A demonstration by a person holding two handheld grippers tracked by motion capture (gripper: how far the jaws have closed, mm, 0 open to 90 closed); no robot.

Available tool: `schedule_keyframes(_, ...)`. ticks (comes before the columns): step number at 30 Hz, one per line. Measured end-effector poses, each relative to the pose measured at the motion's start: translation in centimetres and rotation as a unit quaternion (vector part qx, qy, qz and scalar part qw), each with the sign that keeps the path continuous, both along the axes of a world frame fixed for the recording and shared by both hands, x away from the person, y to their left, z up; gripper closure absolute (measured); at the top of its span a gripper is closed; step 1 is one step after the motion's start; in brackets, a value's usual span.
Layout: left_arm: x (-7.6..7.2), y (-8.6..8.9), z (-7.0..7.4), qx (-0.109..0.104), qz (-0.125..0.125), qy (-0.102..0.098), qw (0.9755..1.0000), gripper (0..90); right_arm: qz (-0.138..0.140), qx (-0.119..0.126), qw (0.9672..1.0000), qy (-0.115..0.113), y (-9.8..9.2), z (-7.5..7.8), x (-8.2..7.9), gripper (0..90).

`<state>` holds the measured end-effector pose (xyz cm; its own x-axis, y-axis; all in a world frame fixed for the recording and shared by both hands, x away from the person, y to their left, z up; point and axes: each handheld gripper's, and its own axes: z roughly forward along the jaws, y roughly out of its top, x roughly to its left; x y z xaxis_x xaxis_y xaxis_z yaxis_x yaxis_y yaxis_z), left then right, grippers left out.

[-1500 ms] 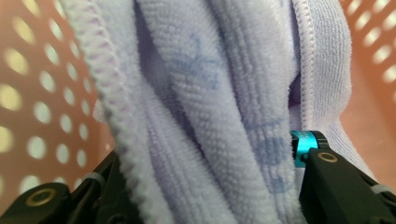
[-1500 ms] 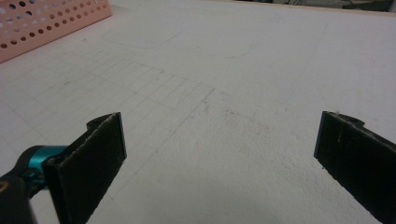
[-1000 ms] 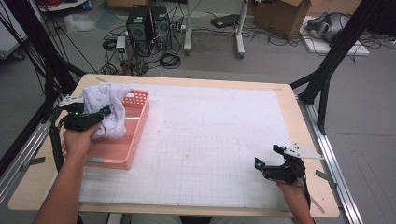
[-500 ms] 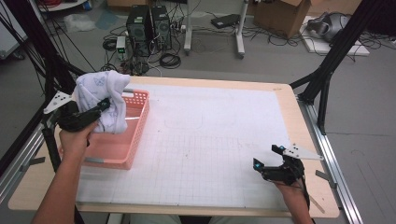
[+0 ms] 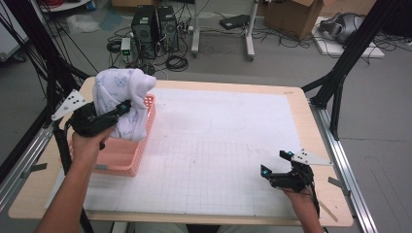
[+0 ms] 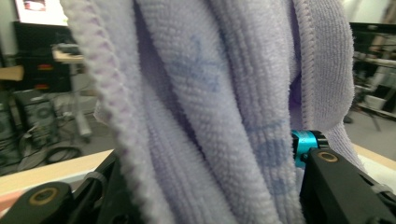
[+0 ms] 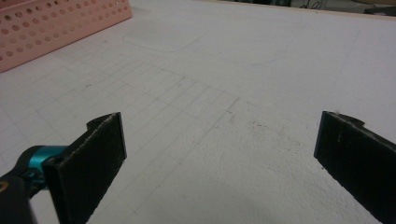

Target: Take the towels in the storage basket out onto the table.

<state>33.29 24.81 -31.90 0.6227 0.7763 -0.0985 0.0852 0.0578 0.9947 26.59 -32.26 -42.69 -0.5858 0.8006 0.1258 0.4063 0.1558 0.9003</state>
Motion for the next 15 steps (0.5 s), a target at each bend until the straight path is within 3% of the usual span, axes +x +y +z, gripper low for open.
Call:
schedule_keyframes(7, -0.1, -2.8, 0.7, 0.002, -0.048, -0.015, 0.9987, 56.8, 0.000, 0.000, 1.0000, 0.000, 0.0, 0.0, 0.0, 1.0)
schedule_keyframes(15, 0.3, -6.1, -0.1, 0.018, -0.094, -0.006, 0.9954, 56.7, 0.001, -0.001, 1.0000, 0.000, -0.1, 0.0, -0.1, 1.0)
